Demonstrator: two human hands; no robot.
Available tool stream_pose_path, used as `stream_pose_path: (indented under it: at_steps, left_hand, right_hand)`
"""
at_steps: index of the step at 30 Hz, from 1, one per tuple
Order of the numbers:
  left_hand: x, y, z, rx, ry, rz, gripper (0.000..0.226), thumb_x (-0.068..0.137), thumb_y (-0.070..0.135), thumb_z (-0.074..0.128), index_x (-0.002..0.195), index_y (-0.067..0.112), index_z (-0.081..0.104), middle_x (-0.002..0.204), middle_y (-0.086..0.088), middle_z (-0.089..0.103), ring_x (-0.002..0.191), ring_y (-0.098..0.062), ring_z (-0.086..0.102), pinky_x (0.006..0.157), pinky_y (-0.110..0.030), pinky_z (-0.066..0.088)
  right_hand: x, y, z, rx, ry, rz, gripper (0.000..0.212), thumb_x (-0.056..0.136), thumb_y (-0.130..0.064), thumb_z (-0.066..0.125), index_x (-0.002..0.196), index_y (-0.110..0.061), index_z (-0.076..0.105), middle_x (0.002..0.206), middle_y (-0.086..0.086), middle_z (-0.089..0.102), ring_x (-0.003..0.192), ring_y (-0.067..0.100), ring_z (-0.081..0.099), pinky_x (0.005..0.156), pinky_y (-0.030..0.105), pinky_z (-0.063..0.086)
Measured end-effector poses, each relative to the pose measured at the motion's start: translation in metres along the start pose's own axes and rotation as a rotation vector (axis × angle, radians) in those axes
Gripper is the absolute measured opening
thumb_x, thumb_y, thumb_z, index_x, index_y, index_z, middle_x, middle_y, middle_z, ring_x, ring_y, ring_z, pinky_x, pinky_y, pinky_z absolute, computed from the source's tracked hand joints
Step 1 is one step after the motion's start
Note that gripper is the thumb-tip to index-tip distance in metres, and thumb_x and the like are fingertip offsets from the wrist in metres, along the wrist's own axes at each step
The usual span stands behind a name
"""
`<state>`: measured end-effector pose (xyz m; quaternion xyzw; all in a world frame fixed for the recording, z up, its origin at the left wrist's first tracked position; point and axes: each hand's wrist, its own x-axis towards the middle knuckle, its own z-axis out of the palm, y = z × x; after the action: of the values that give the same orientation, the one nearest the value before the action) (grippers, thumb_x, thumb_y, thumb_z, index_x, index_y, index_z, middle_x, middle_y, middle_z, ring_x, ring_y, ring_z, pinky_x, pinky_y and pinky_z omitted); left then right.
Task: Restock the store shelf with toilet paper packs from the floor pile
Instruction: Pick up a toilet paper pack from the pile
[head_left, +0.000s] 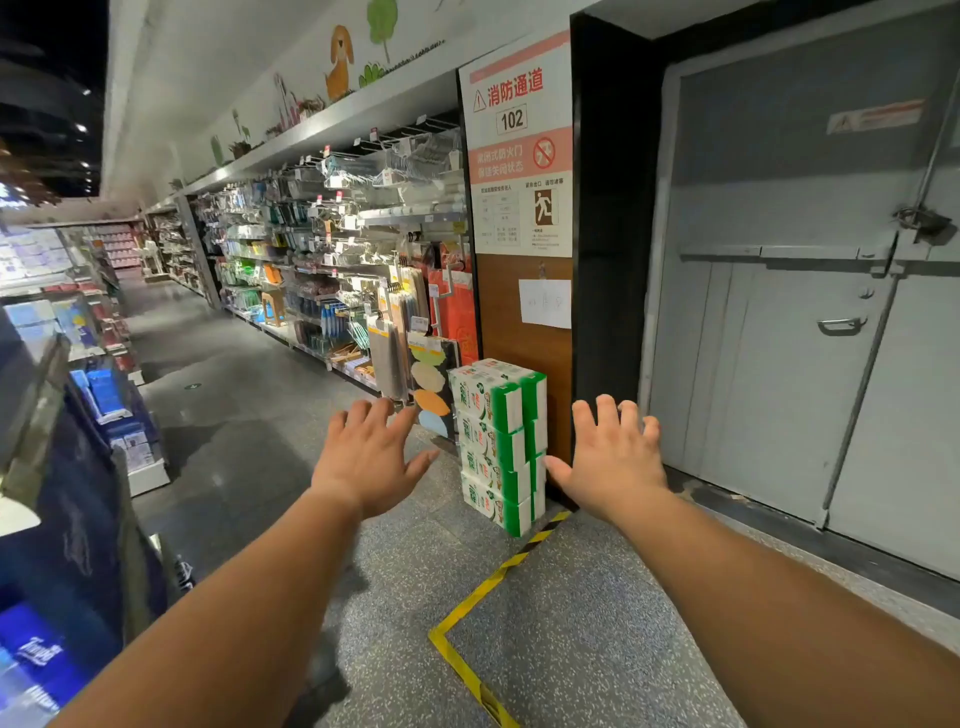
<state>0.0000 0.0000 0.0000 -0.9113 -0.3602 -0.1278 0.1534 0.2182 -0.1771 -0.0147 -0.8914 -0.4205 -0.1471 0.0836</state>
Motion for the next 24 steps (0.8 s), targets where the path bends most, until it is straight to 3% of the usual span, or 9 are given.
stream_pose_path:
  at_steps: [4, 12, 24]
  left_hand:
    - [0.022, -0.007, 0.021, -0.095, -0.083, -0.054, 0.073, 0.094, 0.074, 0.031, 0.152, 0.029, 0.034, 0.148, -0.006, 0.042, 0.137, -0.031, 0.034, 0.113, -0.05, 0.028]
    - [0.082, -0.04, 0.088, -0.081, -0.212, -0.083, 0.073, 0.093, 0.077, 0.029, 0.147, 0.029, 0.041, 0.146, -0.006, 0.045, 0.136, -0.032, 0.034, 0.113, -0.052, 0.024]
    - [0.268, -0.125, 0.184, -0.176, -0.267, -0.029, 0.073, 0.095, 0.072, 0.037, 0.155, 0.031, 0.033, 0.155, -0.004, 0.04, 0.142, -0.031, 0.033, 0.115, -0.054, 0.023]
  right_hand:
    - [0.023, -0.005, 0.017, 0.019, -0.032, -0.007, 0.086, 0.088, -0.076, 0.048, 0.152, -0.022, 0.027, 0.153, 0.011, 0.034, 0.141, 0.036, 0.031, 0.116, 0.058, 0.028]
    - [0.091, -0.035, 0.078, 0.029, -0.107, -0.023, 0.089, 0.082, -0.085, 0.043, 0.145, -0.022, 0.037, 0.135, 0.007, 0.048, 0.126, 0.031, 0.046, 0.103, 0.051, 0.04]
    - [0.273, -0.113, 0.158, 0.08, -0.206, 0.039, 0.084, 0.083, -0.084, 0.044, 0.14, -0.023, 0.043, 0.134, 0.006, 0.053, 0.124, 0.031, 0.05, 0.101, 0.05, 0.041]
